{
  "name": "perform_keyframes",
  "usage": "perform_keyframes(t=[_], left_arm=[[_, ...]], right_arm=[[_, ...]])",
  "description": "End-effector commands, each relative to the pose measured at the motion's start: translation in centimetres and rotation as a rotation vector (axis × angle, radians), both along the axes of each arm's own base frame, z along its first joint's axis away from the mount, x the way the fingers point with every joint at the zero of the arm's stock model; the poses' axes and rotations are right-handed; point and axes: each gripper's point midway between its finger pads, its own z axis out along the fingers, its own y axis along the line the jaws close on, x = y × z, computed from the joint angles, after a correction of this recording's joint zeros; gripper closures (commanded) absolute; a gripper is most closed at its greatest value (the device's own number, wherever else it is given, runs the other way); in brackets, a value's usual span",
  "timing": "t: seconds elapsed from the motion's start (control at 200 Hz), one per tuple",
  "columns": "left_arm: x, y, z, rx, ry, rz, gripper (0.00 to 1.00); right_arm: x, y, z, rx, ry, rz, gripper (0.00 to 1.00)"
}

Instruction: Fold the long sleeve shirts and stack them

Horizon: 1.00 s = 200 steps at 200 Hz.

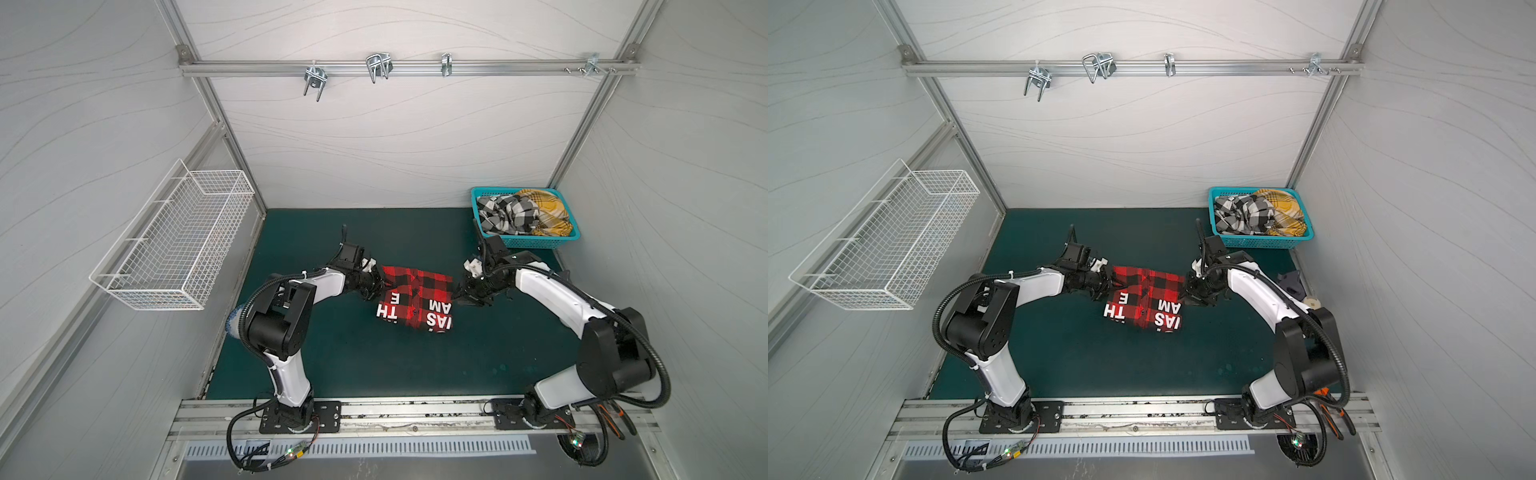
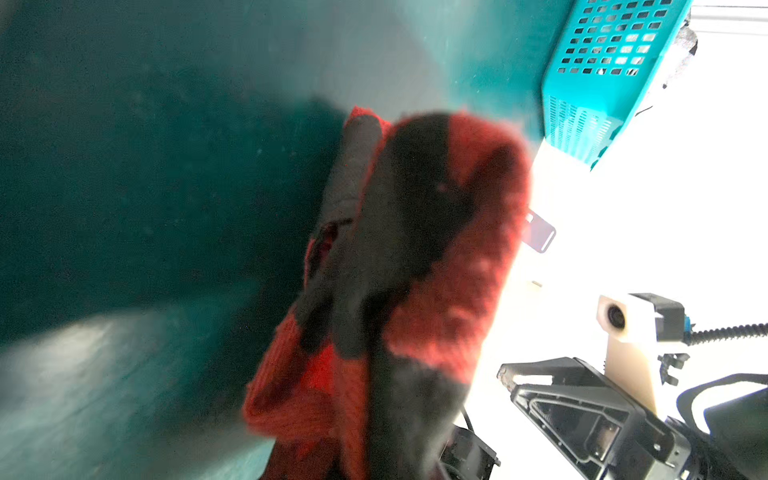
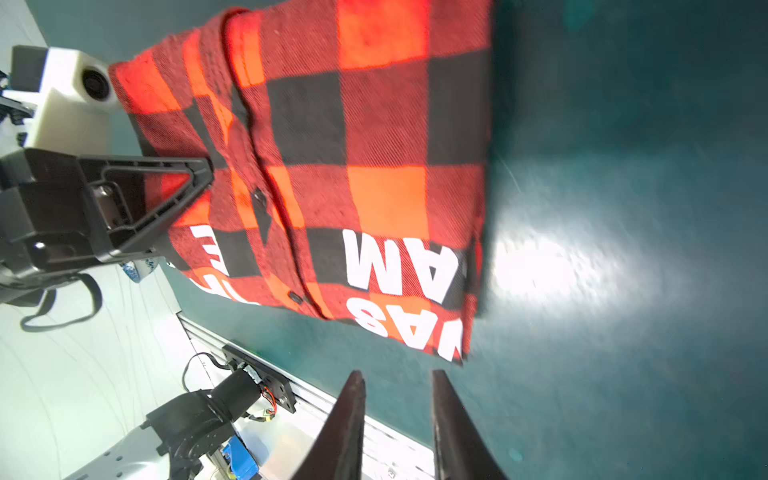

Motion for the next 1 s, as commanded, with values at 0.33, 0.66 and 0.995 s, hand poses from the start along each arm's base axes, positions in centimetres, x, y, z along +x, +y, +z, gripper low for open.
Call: perform_keyframes(t=[0.33,0.66,0.995], left_arm=[[-0.8,7.6,4.3,0.154,-0.043,0.075,1.00],[-2.9,20.3,16.7,0.920,-0.178,0.127,1.00],[-1.0,16.4,12.0,1.464,-0.095,-0.001,1.00]], right_arm=[[-4.9,-2.6,1.0,-0.050,-0.004,-0.028,0.71],[-4.6,-1.5,3.4,0.034,-0.081,-0.034,0.71],[-4.6,-1.8,2.5,0.097,-0.111,-0.052,0.71]])
